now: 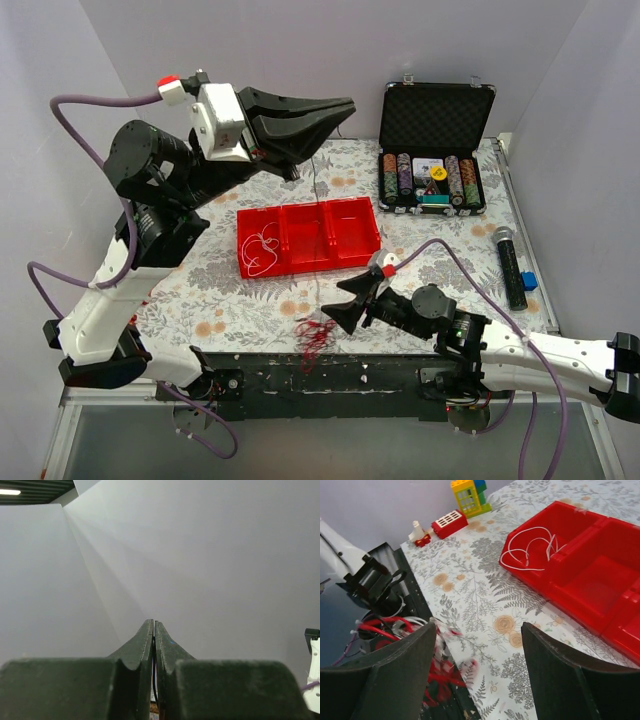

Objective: Untangle the cables

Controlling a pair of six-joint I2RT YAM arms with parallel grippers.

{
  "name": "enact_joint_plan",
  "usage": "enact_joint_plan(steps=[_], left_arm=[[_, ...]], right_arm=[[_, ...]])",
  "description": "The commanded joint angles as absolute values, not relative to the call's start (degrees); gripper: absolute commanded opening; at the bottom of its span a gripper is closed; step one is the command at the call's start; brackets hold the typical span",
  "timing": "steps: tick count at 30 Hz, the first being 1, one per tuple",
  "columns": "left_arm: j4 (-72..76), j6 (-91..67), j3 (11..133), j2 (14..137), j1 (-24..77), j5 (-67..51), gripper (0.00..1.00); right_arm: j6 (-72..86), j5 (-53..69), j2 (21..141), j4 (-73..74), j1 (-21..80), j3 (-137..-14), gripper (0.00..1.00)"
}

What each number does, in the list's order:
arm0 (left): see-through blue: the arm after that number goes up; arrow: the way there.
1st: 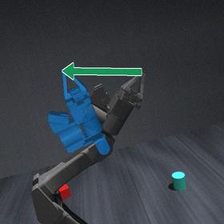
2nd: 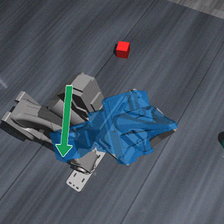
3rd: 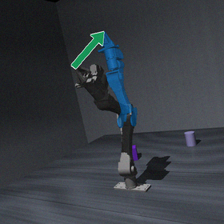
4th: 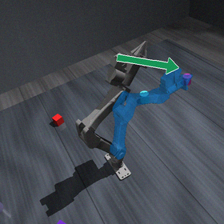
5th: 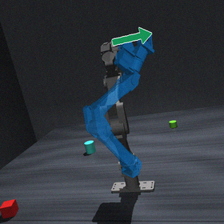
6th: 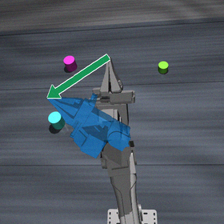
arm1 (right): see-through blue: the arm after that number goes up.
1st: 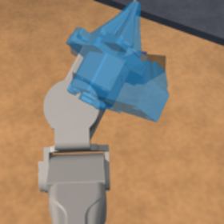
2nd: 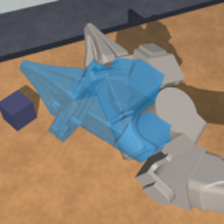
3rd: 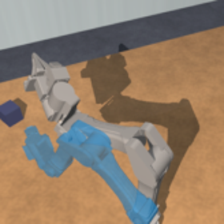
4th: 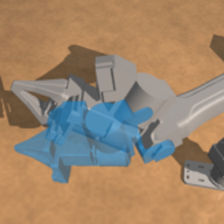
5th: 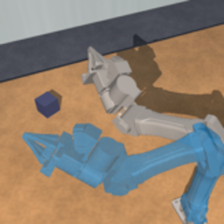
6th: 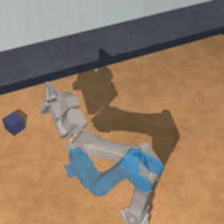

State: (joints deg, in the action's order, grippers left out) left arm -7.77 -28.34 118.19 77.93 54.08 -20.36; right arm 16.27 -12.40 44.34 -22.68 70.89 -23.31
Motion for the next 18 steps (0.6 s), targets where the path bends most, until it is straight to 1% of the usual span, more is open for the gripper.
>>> enact_joint_plan(steps=[1, 4, 6, 7, 9, 14, 15, 17, 18], left_arm=[[-7.47, -28.47, 114.79, 74.97, 53.88, -20.04, 0.0], [-7.38, -29.44, 113.38, 74.97, 53.88, -20.3, 0.0], [-7.21, -30.32, 112.68, 75.15, 53.88, -20.57, 0.0], [-7.12, -30.67, 112.24, 75.15, 53.88, -20.74, 0.0], [-6.77, -31.81, 111.19, 75.15, 53.88, -20.66, 0.0], [-6.07, -33.75, 106.62, 74.71, 53.88, -21.01, 0.0], [-5.98, -33.75, 105.65, 74.62, 53.88, -20.83, 0.0], [-5.89, -34.01, 103.63, 74.36, 53.88, -19.95, 0.0], [-6.06, -34.01, 102.58, 74.01, 53.88, -19.86, 0.01]], right_arm=[[14.85, -4.23, 44.65, -23.73, 71.1, -25.14, 0.78], [15.2, -3.17, 45.26, -23.38, 71.19, -23.91, 0.77], [15.73, -3.08, 45.26, -23.55, 71.19, -22.68, 0.74], [16.08, -3.08, 45.09, -23.82, 71.1, -22.15, 0.7], [16.61, -3.34, 44.56, -24.17, 71.1, -21.1, 0.59], [16.79, -6.41, 43.68, -23.64, 71.1, -19.95, 0.24], [16.96, -6.68, 43.33, -23.56, 71.1, -19.78, 0.19], [17.31, -8.08, 42.89, -23.12, 71.1, -19.25, 0.03], [17.49, -9.48, 42.63, -22.25, 71.1, -19.07, 0.01]])
